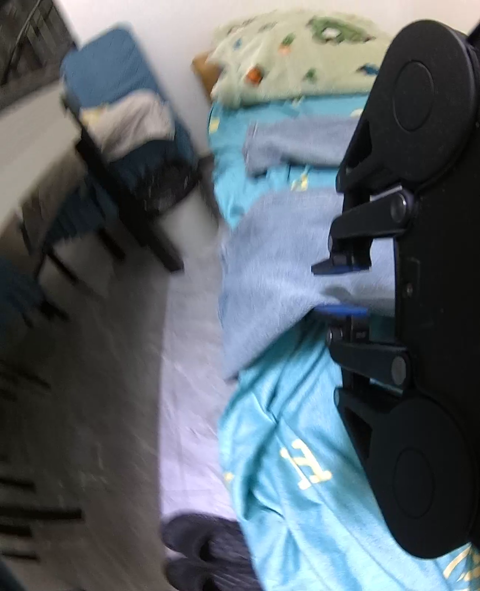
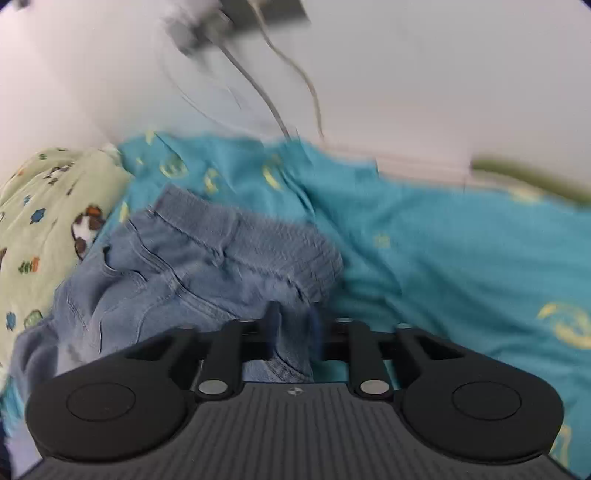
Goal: Fold clothes
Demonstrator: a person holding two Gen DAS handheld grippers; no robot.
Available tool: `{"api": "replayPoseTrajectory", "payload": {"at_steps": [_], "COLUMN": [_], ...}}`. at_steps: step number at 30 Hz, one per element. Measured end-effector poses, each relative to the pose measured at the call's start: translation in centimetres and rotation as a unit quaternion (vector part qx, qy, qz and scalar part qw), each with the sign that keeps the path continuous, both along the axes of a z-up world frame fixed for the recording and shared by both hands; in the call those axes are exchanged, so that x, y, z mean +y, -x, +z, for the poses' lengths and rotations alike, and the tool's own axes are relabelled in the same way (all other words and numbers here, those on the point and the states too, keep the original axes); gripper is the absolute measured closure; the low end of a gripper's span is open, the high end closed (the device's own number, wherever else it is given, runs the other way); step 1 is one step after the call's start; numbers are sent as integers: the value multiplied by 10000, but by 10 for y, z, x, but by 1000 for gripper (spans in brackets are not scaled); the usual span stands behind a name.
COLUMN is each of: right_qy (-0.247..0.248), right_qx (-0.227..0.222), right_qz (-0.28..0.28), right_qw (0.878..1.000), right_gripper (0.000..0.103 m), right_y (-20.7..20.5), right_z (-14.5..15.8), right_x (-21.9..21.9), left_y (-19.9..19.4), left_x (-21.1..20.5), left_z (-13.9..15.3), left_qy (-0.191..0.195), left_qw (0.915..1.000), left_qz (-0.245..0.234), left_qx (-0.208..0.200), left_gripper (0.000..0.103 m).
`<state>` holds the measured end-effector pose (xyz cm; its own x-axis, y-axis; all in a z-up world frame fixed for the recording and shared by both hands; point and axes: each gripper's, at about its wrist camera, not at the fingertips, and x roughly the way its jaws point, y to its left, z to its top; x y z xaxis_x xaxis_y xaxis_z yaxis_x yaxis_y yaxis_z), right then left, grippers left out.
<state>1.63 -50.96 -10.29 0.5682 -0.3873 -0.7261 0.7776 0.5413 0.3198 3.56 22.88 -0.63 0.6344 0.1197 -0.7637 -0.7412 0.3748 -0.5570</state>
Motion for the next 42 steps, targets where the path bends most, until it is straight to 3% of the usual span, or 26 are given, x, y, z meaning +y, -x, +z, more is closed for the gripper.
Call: {"api": "replayPoseTrajectory", "payload": {"at_steps": [1,3,5,8,10,13,19,23,27,31,34,35,38,42], "right_qy": [301,824,1210,1635,1638,1334,1093,923,830,526,237,173,105,-60], "right_qx": [-106,-412,-766,-963,-951,-893,-635,-536,-643,-570,-482,-462,-383,-324], "right_qz": [53,253,645,1641,2294,3107,3865,4298,4566,4549,4470,4441,4350,4314], "right_qw": [9995,9954,9876,9680,9547,9369,9136,8966,8835,8872,8929,8946,8996,9016], "right_gripper": [53,52,41,39,39,40,40,40,40,40,40,40,40,40], "right_y": [3,8,10,1,-10,-29,-63,-73,-74,-86,-99,-103,-110,-112], "right_z": [8,24,33,28,20,7,-20,-31,-32,-45,-54,-57,-64,-66], "right_x": [10,27,49,92,115,138,181,212,222,217,216,215,214,209], "left_y": [4,11,11,7,-2,-31,-116,-169,-216,-244,-262,-266,-274,-260], "left_x": [-5,-13,-14,-3,4,-2,-37,-51,-59,-57,-58,-60,-65,-60], "left_z": [7,21,29,27,20,11,-17,-49,-71,-88,-94,-93,-85,-61], "left_qy": [-107,-342,-492,-287,-27,342,714,885,412,349,113,16,-300,-387], "left_qw": [9998,9978,9951,9949,9944,9909,9812,9787,9827,9754,9704,9676,9602,9573], "left_qz": [-99,-270,-417,-366,-387,-826,-1448,-1575,-1722,-2007,-2239,-2352,-2656,-2443], "left_qx": [-152,-505,-743,-897,-988,-1006,-1057,-977,-548,-841,-902,-914,-817,-1498], "left_gripper": [73,65,61,60,60,60,58,58,59,60,67,70,99,100]}}
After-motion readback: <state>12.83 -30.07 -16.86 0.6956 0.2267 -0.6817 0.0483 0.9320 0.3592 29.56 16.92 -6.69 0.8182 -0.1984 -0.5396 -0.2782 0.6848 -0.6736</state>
